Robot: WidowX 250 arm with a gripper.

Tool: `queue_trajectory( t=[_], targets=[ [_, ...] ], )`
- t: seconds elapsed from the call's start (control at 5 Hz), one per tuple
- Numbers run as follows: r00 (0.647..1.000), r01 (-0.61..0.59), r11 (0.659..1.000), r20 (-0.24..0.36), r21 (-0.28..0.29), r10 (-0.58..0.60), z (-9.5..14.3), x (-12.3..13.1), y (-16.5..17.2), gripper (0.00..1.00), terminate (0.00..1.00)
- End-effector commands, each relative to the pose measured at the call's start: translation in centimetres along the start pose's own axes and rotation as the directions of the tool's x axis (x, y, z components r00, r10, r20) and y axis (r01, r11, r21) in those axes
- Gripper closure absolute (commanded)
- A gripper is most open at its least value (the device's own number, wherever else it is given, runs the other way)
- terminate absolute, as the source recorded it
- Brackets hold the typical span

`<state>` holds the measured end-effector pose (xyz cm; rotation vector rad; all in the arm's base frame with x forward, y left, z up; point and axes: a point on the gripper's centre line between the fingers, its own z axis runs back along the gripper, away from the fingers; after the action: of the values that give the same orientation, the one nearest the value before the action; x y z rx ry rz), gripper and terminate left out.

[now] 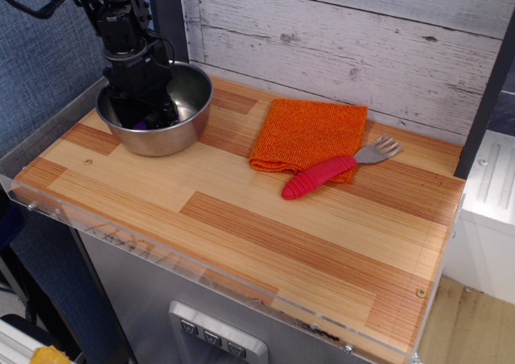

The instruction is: Move the eggplant into the bowl.

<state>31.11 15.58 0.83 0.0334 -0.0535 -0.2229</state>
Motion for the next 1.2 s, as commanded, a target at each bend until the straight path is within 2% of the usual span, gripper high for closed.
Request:
queue_trajectory(
  t=[0.0, 0.4, 0.6, 1.0],
  targets=[
    [1.0, 0.009, 1.0, 0.022, 0.019, -0.009, 1.6, -0.5, -0.4, 0.0, 0.0],
    [0.998, 0.012, 0.999, 0.067, 0.037, -0.014, 3.8, 0.0, -0.6, 0.0, 0.0],
    [0.988, 0.032, 0.998, 0.146, 0.053, -0.039, 7.2, 1.0, -1.1, 0.0, 0.0],
    [0.969, 0.051, 0.995, 0.238, 0.08, -0.068, 13.1, 1.4, -2.1, 0.0, 0.0]
  ],
)
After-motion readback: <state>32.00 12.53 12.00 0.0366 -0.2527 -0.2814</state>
